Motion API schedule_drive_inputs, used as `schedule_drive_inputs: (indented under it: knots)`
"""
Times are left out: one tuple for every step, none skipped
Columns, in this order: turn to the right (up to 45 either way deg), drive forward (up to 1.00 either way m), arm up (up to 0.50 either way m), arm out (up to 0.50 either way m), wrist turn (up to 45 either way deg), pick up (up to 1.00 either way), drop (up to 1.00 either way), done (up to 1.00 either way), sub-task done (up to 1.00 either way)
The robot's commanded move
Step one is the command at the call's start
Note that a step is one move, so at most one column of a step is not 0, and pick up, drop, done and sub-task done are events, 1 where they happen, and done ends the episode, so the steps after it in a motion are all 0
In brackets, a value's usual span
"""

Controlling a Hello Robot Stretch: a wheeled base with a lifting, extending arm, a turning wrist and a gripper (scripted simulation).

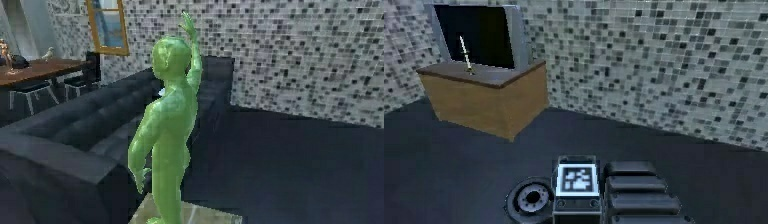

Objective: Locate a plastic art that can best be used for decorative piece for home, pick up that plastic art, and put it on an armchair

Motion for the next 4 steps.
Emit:
schedule_drive_inputs:
  knots:
    - [45.0, 0.00, 0.00, 0.00, 0.0, 0.00, 0.00, 0.00, 0.00]
    - [18.0, 0.00, 0.00, 0.00, 0.0, 0.00, 0.00, 0.00, 0.00]
    - [-45.0, 0.00, 0.00, 0.00, 0.0, 0.00, 0.00, 0.00, 0.00]
    - [-45.0, 0.00, 0.00, 0.00, 0.0, 0.00, 0.00, 0.00, 0.00]
